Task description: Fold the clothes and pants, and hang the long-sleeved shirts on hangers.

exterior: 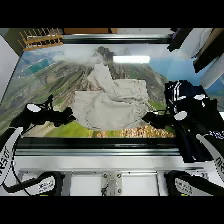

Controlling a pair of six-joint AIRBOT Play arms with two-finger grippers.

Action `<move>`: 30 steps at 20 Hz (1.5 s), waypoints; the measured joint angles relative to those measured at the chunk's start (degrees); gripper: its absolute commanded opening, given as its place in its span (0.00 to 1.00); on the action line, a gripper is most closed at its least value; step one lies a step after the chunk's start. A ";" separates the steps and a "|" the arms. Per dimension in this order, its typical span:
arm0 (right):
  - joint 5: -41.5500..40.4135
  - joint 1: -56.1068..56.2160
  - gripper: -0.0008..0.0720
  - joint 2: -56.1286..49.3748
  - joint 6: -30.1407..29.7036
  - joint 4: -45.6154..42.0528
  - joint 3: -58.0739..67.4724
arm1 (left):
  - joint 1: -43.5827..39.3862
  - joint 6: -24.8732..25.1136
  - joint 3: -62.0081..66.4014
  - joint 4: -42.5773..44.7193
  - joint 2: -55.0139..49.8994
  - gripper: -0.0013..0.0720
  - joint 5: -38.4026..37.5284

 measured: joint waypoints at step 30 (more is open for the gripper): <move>30.21 1.09 0.04 42.25 9.99 -20.92 45.38 | 5.03 -7.63 47.23 -0.11 45.77 0.04 -8.66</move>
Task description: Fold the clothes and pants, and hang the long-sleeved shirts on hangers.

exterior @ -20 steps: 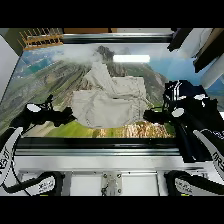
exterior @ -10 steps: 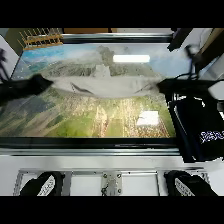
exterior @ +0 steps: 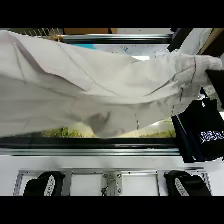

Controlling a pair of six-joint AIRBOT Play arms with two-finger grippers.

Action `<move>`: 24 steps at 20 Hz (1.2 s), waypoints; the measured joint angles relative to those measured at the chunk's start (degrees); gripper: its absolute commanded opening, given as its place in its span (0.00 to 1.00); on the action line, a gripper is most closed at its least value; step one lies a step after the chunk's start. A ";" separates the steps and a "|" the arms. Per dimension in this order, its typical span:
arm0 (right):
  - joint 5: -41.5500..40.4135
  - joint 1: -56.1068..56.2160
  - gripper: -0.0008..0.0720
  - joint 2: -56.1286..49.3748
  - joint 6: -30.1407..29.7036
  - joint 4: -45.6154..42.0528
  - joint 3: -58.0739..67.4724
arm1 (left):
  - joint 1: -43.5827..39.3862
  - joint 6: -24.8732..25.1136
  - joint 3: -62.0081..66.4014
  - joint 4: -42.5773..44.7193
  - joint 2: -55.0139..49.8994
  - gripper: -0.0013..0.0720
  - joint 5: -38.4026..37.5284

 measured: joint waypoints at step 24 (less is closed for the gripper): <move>5.55 4.28 0.04 -45.79 1.51 -7.91 -0.02 | -11.32 -1.01 8.63 12.00 -55.15 0.04 -8.07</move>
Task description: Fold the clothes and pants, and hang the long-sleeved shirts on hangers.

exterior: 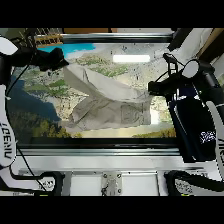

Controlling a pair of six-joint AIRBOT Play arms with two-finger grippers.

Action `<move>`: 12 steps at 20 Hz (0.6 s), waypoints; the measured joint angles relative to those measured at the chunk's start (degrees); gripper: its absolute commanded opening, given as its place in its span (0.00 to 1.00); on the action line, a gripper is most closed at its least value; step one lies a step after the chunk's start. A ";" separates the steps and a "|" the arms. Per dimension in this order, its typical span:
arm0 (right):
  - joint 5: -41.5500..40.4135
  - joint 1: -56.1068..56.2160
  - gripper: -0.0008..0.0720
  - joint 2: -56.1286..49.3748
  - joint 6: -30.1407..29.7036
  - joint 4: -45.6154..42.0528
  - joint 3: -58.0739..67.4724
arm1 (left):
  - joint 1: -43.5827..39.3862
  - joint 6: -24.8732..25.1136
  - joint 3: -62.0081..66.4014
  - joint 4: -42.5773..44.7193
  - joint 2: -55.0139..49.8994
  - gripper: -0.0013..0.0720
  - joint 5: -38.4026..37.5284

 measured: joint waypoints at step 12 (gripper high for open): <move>-14.95 1.31 0.04 7.56 -2.12 -0.94 -32.17 | -0.15 1.01 -56.41 6.03 21.29 0.04 18.75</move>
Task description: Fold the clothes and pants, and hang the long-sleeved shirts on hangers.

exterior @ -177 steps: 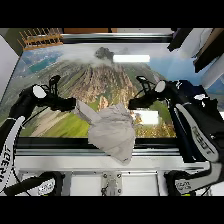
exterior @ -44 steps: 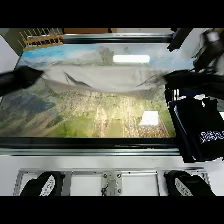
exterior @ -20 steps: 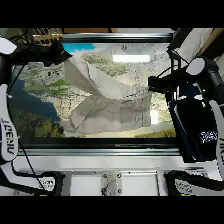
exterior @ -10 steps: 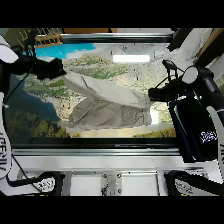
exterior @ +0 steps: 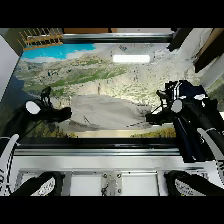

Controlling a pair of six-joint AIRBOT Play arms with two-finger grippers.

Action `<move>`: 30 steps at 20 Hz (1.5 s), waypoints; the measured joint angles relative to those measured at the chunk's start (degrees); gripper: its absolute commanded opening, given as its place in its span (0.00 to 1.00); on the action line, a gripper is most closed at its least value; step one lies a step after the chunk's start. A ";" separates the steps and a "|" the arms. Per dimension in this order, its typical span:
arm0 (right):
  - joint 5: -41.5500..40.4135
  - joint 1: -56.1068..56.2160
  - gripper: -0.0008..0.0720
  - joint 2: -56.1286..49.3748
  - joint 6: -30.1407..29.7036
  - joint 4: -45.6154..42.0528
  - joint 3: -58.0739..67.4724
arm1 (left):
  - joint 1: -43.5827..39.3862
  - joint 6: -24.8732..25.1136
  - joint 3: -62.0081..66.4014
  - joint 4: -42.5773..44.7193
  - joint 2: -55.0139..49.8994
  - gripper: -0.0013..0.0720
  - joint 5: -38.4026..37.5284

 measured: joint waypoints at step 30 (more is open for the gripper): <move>5.49 -14.64 1.00 6.84 -13.14 10.21 2.29 | -0.24 -0.79 6.36 -1.88 13.88 0.04 -5.05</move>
